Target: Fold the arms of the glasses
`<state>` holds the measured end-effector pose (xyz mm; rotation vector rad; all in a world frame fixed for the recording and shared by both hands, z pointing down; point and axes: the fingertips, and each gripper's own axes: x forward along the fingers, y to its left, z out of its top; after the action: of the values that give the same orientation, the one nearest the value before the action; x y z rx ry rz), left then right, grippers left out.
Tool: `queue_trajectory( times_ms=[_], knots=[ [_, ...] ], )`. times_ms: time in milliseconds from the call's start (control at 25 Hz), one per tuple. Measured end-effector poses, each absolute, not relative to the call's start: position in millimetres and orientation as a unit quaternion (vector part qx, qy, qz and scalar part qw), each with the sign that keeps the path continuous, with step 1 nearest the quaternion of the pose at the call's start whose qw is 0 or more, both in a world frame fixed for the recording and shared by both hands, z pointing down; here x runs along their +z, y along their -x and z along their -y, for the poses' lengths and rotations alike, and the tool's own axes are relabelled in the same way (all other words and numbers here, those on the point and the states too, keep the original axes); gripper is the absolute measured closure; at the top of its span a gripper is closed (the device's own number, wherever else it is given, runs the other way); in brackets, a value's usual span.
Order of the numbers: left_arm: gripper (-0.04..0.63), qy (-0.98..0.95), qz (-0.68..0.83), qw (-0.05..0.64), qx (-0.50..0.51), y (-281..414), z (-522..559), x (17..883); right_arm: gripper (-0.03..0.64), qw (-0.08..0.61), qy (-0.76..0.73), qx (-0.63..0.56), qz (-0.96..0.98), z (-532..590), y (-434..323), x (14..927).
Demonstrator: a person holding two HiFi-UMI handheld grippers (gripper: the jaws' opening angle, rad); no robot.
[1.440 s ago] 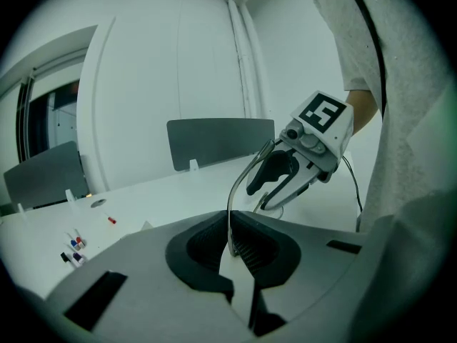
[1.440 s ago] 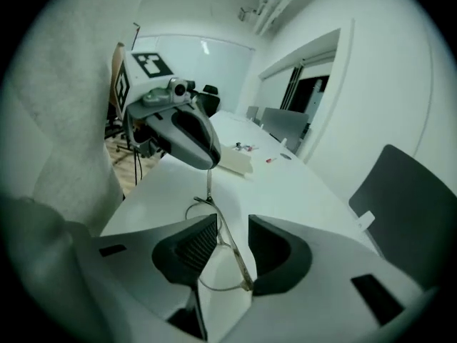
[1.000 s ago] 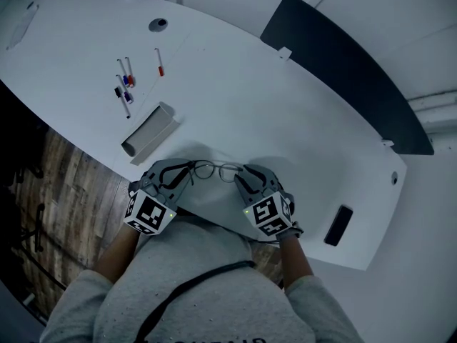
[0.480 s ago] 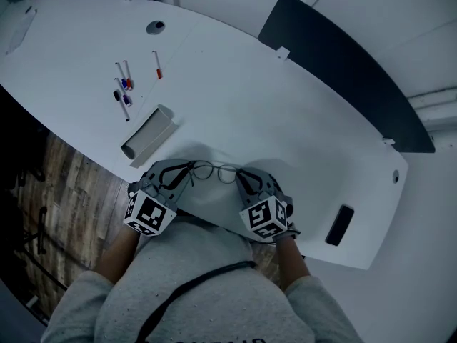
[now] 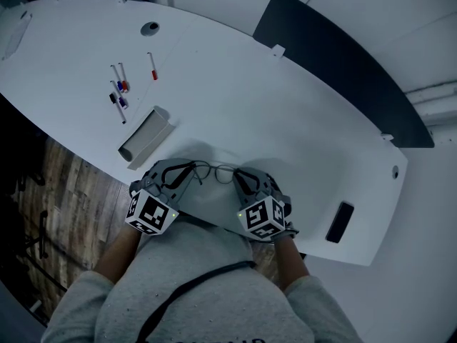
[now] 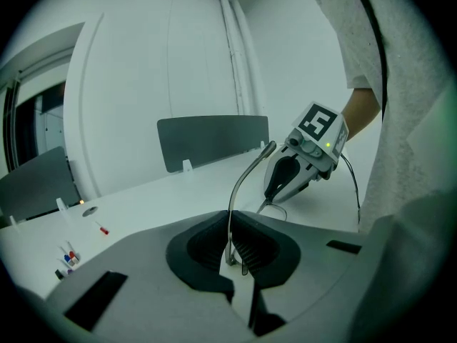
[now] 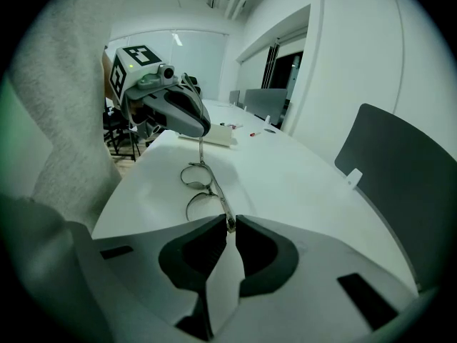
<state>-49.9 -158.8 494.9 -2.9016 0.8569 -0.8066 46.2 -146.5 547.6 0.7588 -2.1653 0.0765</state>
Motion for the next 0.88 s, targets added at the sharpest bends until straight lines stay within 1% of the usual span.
queue_trajectory(
  times_ms=[600,880],
  knots=[
    [0.566,0.932,-0.248,0.014,-0.265,25.9,161.9,501.7,0.566,0.402,-0.308,0.033,0.861,144.8,-49.5,549.6],
    [0.552,0.934,-0.222,0.022,-0.279,10.3,155.5,511.4,0.566,0.402,-0.312,0.029,0.860,143.8,-51.3,548.9]
  ],
)
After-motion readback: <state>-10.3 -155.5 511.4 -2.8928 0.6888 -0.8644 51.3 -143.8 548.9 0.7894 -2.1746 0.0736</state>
